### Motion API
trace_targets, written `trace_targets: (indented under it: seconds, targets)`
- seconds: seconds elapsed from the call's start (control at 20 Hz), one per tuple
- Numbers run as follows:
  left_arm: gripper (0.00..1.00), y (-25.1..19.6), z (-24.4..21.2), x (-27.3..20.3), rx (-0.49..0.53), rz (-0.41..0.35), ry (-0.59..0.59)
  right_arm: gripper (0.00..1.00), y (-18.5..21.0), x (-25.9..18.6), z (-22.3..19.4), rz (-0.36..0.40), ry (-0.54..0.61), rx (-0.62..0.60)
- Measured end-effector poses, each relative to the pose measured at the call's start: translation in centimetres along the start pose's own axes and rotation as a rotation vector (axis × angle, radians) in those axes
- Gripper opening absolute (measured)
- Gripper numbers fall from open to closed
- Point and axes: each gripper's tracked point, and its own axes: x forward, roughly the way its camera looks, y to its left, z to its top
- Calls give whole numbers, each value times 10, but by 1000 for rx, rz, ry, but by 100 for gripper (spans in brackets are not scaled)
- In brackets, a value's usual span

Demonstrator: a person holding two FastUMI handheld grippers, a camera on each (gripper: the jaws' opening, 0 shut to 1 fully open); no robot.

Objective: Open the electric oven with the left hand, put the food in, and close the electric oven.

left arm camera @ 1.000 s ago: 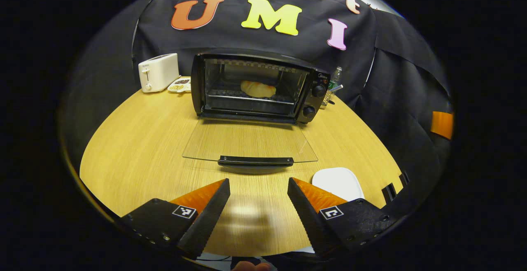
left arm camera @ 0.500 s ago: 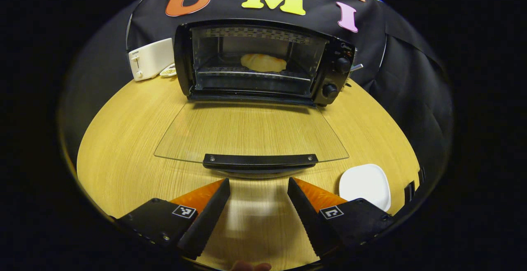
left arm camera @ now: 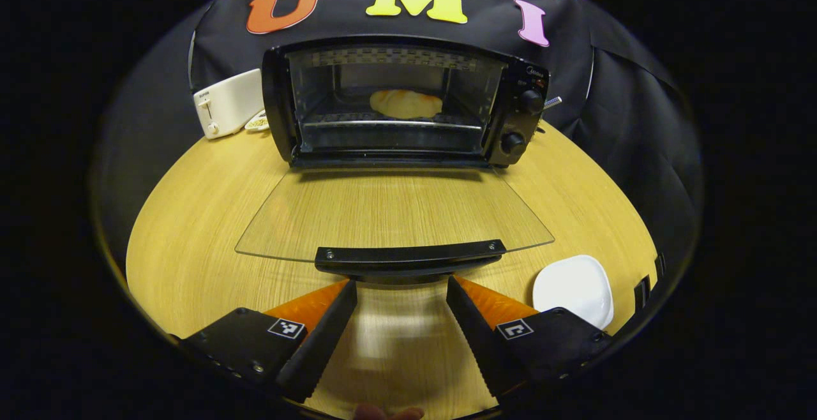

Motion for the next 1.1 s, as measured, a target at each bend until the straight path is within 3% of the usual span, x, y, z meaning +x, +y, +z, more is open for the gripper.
trace_targets:
  seconds: [0.05,0.1,0.15,0.6,0.9,1.1]
  targets:
    - [94,0,9,-4,0,-5,-16,97,2,0,-1,4,1,9]
    - [85,-2,18,-9,1,-11,-34,97,3,0,-1,7,3,18]
    - [95,-3,29,-15,5,-16,-55,97,4,-2,-2,10,5,27]
    - [95,0,180,-48,36,-29,-344,97,-1,-39,7,-14,-56,48]
    - [95,0,249,-134,50,-47,-535,97,20,-62,54,18,-200,36]
    - [94,2,259,-202,55,-65,-631,97,40,-86,88,59,-303,4]
